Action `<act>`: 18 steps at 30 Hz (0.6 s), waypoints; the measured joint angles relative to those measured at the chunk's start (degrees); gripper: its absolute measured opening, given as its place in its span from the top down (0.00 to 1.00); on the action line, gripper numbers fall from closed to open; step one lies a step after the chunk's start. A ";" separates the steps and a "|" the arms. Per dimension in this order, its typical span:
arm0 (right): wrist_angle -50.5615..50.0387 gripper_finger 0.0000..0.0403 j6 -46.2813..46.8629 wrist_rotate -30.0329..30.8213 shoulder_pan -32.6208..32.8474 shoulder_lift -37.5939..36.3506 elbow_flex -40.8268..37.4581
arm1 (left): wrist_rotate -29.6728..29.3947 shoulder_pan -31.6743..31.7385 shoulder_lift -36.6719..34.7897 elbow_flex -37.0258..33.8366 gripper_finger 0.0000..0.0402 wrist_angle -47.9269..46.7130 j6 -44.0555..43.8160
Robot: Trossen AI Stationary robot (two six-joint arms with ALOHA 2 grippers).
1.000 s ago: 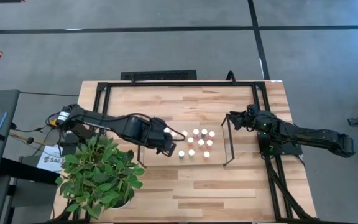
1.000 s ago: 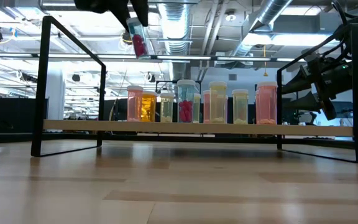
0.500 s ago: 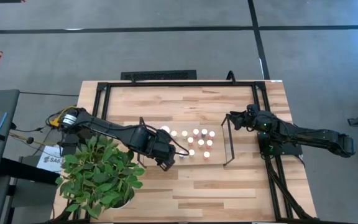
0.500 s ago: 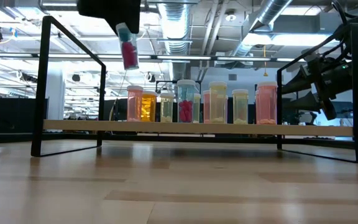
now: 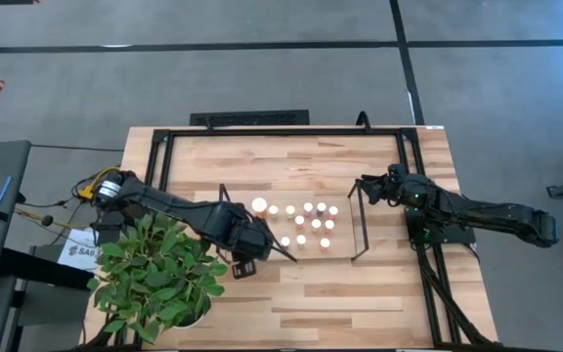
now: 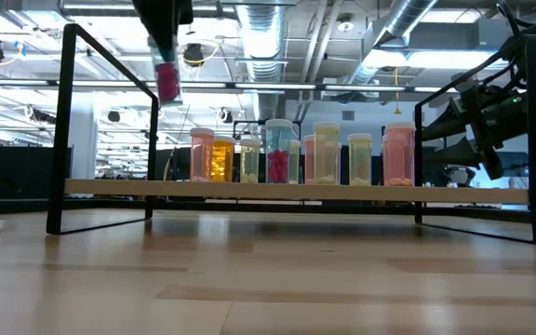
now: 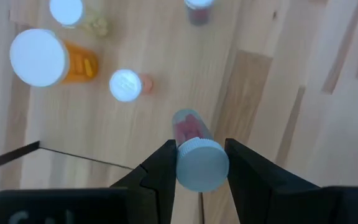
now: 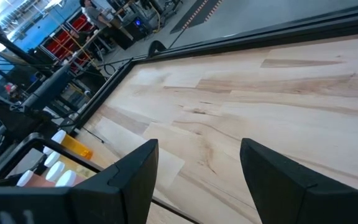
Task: Pick and place medicine bottles onto shelf by color
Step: Put the blue pill bottle on the shelf
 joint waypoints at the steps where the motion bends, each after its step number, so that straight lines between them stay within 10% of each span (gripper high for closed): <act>1: -0.01 0.38 0.00 0.00 0.00 0.01 0.00 | -0.03 -0.27 0.00 0.00 0.73 -0.46 0.95; 18: 0.01 0.38 0.00 0.00 0.00 0.01 0.00 | 0.25 -1.59 -0.07 -4.72 0.73 4.42 8.90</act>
